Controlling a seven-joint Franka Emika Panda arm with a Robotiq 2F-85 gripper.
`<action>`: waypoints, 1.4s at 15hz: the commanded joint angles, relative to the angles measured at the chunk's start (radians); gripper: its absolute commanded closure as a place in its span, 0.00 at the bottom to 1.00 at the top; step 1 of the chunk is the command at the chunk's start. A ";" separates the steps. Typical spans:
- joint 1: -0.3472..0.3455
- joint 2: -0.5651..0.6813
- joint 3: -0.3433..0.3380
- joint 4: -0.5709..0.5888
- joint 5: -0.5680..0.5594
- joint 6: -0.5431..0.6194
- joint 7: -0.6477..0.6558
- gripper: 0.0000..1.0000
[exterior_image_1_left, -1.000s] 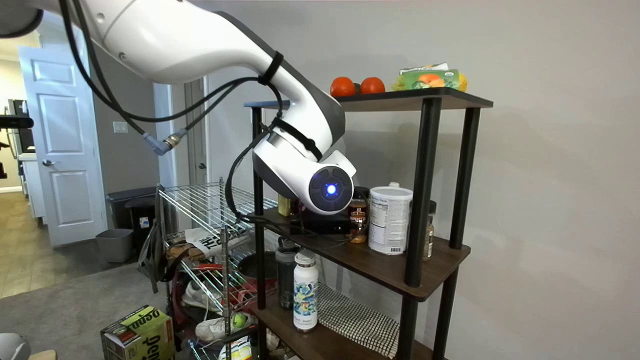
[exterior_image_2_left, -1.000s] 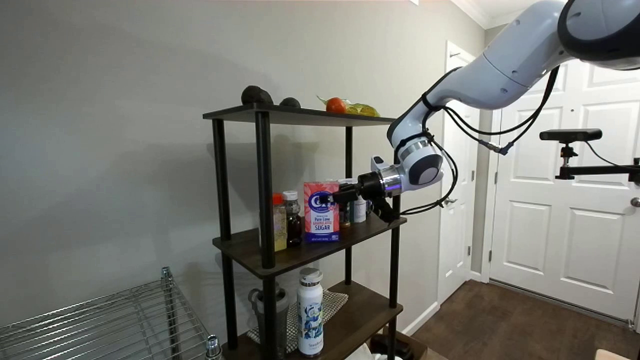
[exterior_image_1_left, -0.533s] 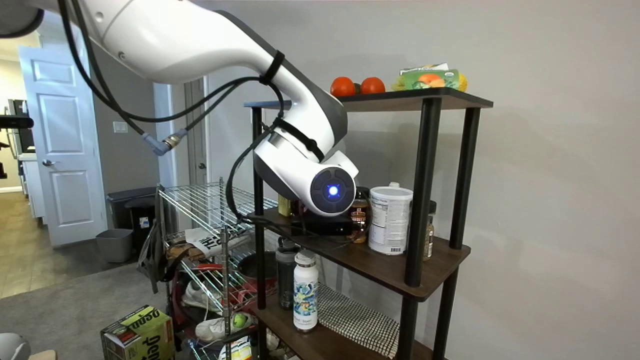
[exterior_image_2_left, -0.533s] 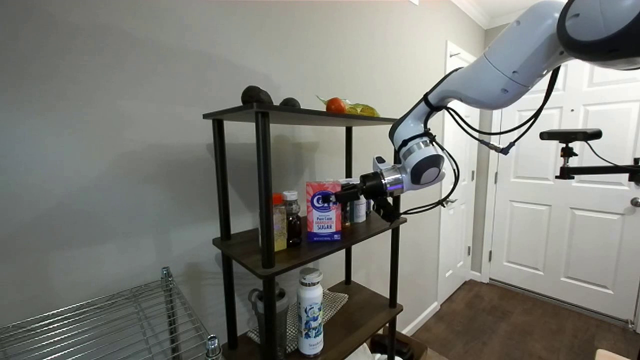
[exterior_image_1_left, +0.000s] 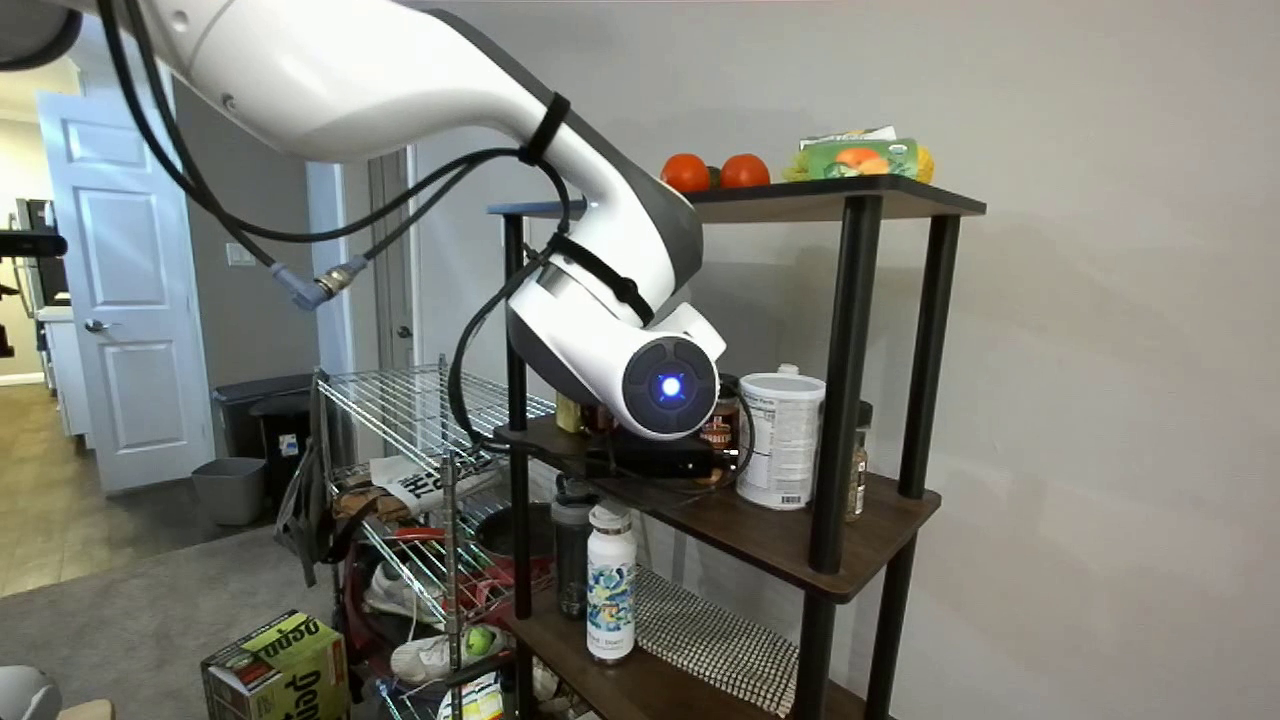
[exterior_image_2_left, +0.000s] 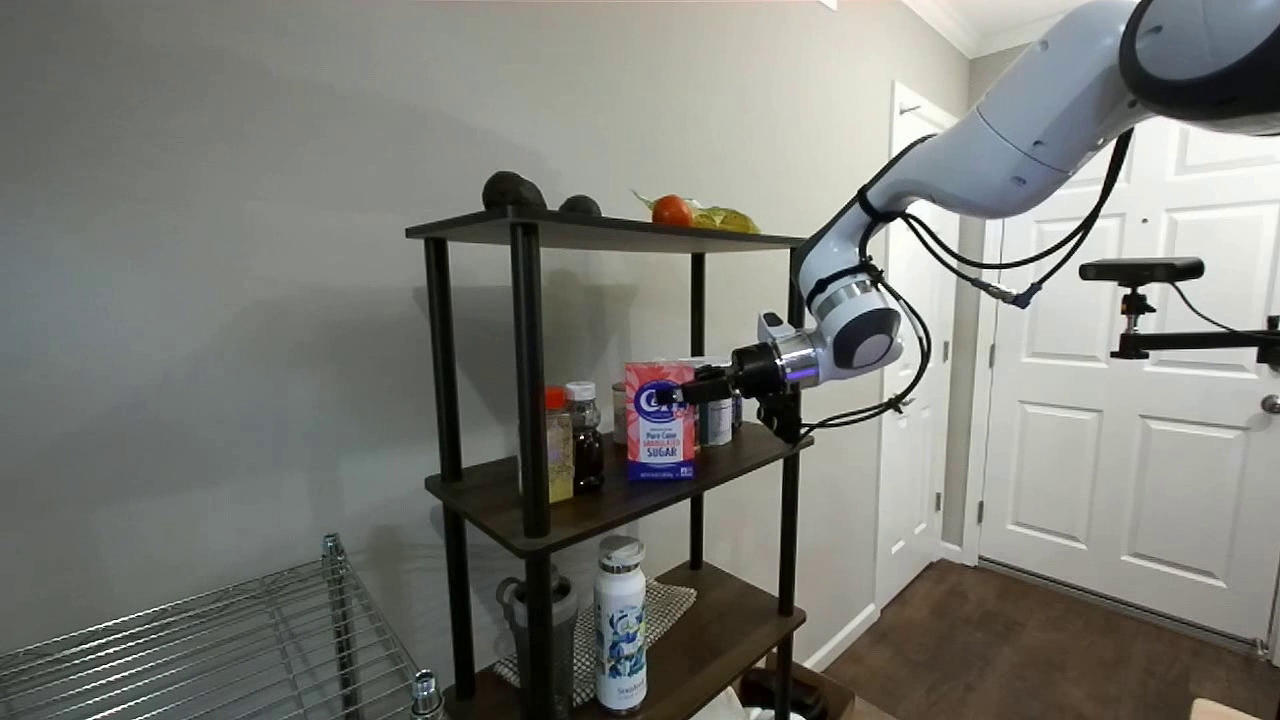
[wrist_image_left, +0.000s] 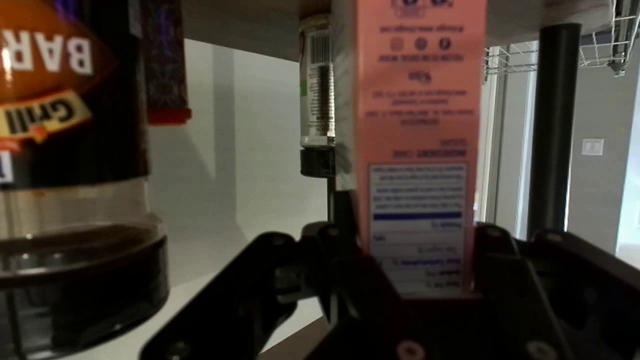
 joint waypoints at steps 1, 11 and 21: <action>-0.011 -0.075 -0.004 -0.074 -0.038 -0.025 -0.007 0.85; -0.034 -0.182 -0.025 -0.186 -0.089 -0.060 0.000 0.85; -0.089 -0.253 -0.071 -0.267 -0.153 -0.117 0.001 0.85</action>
